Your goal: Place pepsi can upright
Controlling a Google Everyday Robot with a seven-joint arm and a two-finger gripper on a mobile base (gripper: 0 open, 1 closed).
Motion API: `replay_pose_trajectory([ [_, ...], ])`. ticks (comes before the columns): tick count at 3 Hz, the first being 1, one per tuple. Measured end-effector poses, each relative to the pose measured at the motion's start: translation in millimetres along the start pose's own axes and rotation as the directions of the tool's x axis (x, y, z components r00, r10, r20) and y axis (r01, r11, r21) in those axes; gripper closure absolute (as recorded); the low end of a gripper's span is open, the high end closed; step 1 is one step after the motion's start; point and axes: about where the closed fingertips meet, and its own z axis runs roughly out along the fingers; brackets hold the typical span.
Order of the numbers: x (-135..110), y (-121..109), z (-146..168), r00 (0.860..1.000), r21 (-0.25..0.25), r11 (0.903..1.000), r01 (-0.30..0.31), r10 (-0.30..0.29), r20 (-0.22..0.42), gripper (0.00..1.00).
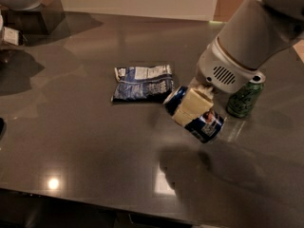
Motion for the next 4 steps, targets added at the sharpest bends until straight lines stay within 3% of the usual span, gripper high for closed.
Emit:
replay_pose_trajectory([
  [1,0.6,-0.3,-6.3,0.98,-0.012,0.9997,0.021,-0.019,0.196,1.0],
  [2,3.5,5.4,-7.9,0.93,-0.027,0.9984,0.05,-0.036,0.366,1.0],
  [3,5.5,12.2,-6.4,0.858,-0.058,0.9929,0.104,-0.06,0.509,1.0],
  [4,8.0,18.8,-4.6,0.781,-0.066,0.9793,0.192,-0.112,0.614,1.0],
])
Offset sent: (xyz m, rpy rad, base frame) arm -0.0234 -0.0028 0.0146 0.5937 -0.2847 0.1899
